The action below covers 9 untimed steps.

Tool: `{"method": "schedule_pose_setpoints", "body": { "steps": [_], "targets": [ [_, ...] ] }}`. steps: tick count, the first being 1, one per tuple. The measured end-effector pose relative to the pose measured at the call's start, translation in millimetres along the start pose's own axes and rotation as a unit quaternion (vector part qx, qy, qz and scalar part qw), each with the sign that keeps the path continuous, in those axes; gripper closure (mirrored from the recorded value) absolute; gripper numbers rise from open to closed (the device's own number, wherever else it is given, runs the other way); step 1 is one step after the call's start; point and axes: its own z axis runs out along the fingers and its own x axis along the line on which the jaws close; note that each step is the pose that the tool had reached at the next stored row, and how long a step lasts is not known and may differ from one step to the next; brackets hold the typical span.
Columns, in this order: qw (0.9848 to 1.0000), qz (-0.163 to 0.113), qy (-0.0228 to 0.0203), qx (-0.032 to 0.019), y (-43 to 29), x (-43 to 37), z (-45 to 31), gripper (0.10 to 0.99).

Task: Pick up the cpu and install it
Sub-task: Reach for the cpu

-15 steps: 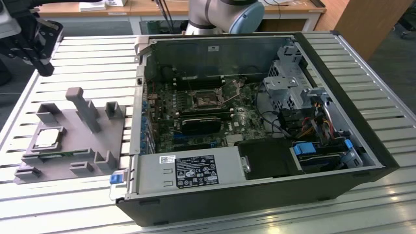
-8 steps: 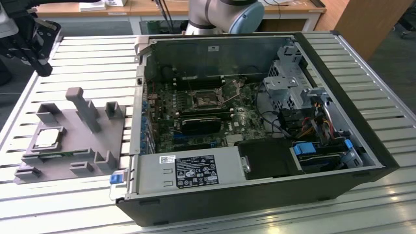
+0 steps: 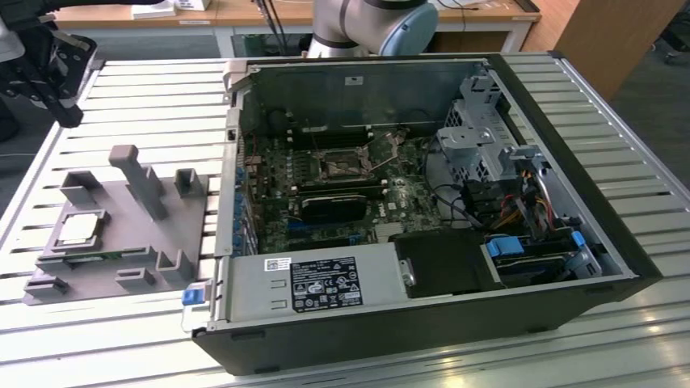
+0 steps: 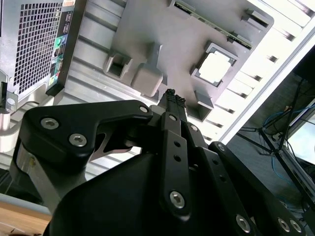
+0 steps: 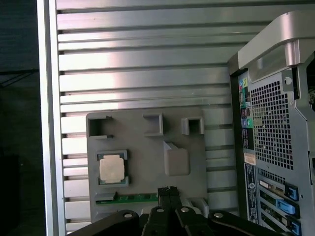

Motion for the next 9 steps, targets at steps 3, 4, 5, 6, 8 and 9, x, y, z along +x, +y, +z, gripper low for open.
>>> {"method": "schedule_pose_setpoints", "body": {
  "steps": [3, 4, 5, 6, 8, 9],
  "targets": [
    [1.0000, 0.000, 0.0001, 0.0000, -1.8, 2.3, 0.0, 0.980],
    [1.0000, 0.000, 0.0000, 0.0000, -2.4, 3.7, 0.0, 0.980],
    [1.0000, 0.000, 0.0000, 0.0000, -3.2, 5.3, 0.1, 0.980],
    [1.0000, 0.000, 0.0000, 0.0000, -4.0, 7.2, 0.0, 0.980],
    [1.0000, 0.000, 0.0000, 0.0000, -5.1, 10.4, 0.0, 0.980],
    [1.0000, 0.000, 0.0000, 0.0000, -5.6, 11.9, 0.0, 0.980]
  ]
}}
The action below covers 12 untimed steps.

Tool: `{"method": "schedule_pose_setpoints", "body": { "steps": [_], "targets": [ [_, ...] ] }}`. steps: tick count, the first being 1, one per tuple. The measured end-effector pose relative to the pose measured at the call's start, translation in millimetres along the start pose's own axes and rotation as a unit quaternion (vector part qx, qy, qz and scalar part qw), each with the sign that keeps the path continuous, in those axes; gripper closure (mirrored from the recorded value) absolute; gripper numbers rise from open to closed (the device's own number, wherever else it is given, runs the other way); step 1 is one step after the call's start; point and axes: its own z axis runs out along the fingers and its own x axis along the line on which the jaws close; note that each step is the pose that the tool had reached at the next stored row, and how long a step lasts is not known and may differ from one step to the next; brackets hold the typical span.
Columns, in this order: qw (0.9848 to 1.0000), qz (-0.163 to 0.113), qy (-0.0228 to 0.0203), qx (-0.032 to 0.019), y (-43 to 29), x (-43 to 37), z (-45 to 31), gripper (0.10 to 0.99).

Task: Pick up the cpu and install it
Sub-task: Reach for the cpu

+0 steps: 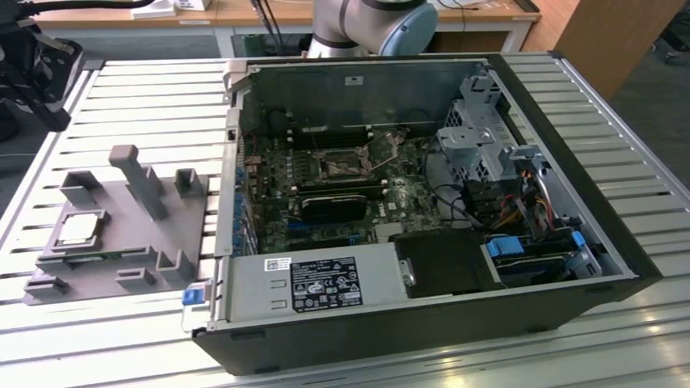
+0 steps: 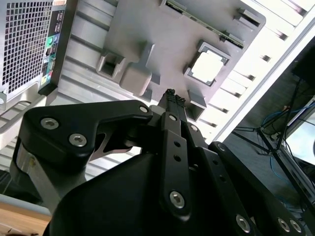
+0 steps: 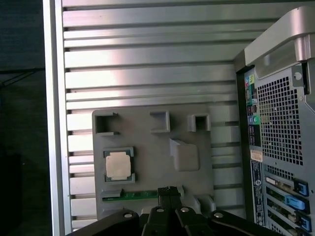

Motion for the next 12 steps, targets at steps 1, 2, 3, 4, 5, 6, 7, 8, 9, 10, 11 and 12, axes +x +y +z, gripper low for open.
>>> {"method": "schedule_pose_setpoints", "body": {
  "steps": [1, 2, 3, 4, 5, 6, 7, 8, 9, 10, 11, 12],
  "targets": [
    [1.0000, 0.000, 0.0001, 0.0000, -0.5, 1.3, -0.1, 0.980],
    [1.0000, 0.000, 0.0001, 0.0001, -0.8, 2.5, -0.1, 0.980],
    [1.0000, 0.000, 0.0000, 0.0000, -1.1, 3.6, 0.0, 0.980],
    [1.0000, 0.000, 0.0000, 0.0000, -1.3, 4.7, 0.0, 0.980],
    [1.0000, 0.000, 0.0000, 0.0000, -1.5, 5.8, 0.0, 0.980],
    [1.0000, 0.000, 0.0001, 0.0000, -1.7, 6.9, -0.1, 0.980],
    [1.0000, 0.000, 0.0001, 0.0000, -1.8, 7.8, -0.1, 0.980],
    [1.0000, 0.000, 0.0000, 0.0000, -2.0, 8.7, 0.0, 0.980],
    [1.0000, 0.000, 0.0001, 0.0000, -2.1, 9.6, 0.0, 0.980],
    [1.0000, 0.000, 0.0001, 0.0000, -2.2, 10.5, 0.0, 0.980],
    [1.0000, 0.000, 0.0001, 0.0000, -2.3, 11.4, 0.0, 0.980],
    [1.0000, 0.000, 0.0001, 0.0000, -2.5, 12.4, 0.0, 0.980]
  ]
}}
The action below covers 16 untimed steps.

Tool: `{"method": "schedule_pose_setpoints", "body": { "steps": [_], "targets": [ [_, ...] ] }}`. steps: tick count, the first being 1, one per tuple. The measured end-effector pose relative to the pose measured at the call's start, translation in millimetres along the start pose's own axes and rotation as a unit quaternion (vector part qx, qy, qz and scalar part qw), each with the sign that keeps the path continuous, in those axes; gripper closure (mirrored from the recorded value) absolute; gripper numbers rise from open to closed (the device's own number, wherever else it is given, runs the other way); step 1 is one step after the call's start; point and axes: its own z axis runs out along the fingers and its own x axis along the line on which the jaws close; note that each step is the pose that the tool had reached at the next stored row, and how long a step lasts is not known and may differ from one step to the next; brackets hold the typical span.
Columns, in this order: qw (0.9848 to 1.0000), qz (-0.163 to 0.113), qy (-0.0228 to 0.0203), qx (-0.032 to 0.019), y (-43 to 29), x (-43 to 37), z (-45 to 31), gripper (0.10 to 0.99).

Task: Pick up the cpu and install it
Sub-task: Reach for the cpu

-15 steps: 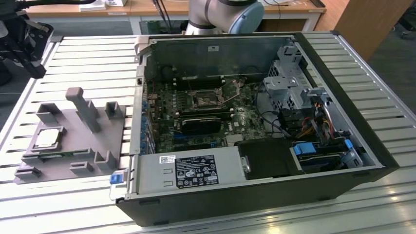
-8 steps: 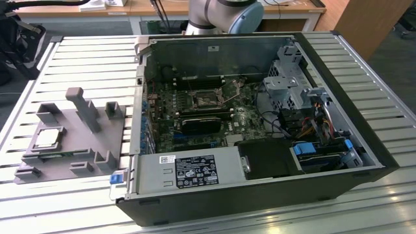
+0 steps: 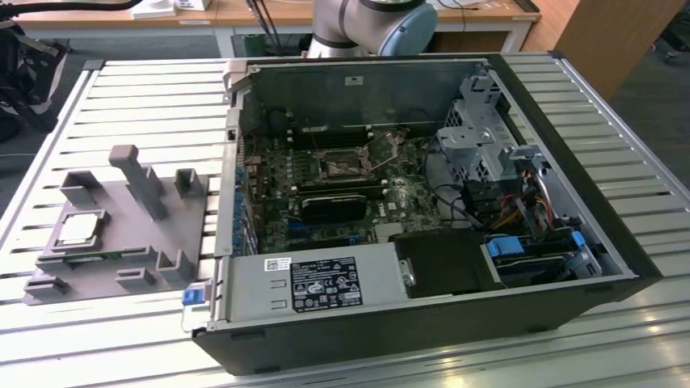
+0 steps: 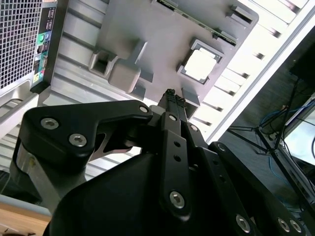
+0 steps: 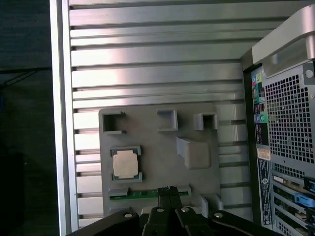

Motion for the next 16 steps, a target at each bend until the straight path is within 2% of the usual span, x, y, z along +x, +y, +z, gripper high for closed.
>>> {"method": "schedule_pose_setpoints", "body": {
  "steps": [16],
  "targets": [
    [1.0000, 0.000, 0.0003, 0.0000, -2.5, 13.1, 0.3, 0.980]
  ]
}}
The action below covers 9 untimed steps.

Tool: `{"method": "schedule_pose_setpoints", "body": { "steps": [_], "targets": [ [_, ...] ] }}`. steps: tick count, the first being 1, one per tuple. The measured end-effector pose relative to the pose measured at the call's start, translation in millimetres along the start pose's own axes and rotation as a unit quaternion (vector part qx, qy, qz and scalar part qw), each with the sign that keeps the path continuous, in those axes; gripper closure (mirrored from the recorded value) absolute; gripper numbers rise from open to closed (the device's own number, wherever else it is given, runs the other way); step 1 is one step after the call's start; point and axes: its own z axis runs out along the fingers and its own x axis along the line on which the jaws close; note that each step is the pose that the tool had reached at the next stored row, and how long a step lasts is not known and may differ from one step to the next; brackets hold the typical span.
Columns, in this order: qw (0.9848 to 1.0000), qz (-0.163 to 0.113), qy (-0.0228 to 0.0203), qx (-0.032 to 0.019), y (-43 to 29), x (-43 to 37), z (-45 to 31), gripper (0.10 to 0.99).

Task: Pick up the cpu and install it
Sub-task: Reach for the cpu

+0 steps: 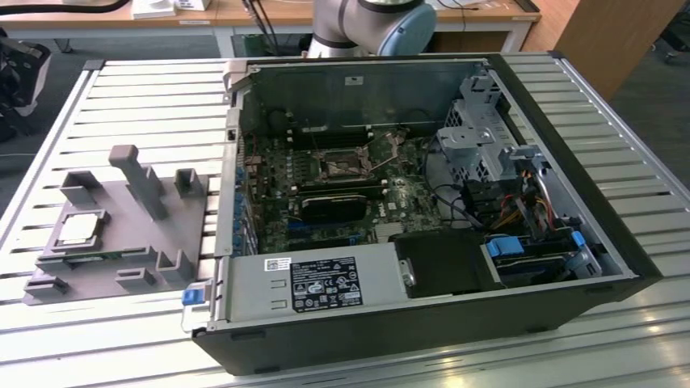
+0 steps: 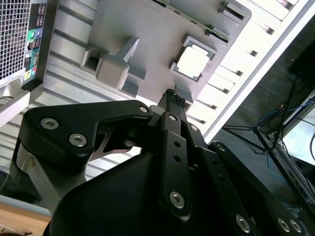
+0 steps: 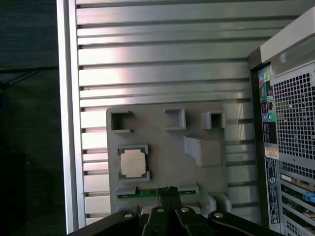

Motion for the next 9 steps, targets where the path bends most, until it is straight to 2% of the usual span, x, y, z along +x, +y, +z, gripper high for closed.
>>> {"method": "schedule_pose_setpoints", "body": {
  "steps": [4, 9],
  "targets": [
    [1.0000, 0.000, 0.0007, 0.0001, -1.8, 4.8, 0.2, 0.980],
    [1.0000, 0.000, 0.0012, 0.0001, -3.0, 15.8, 0.5, 0.980]
  ]
}}
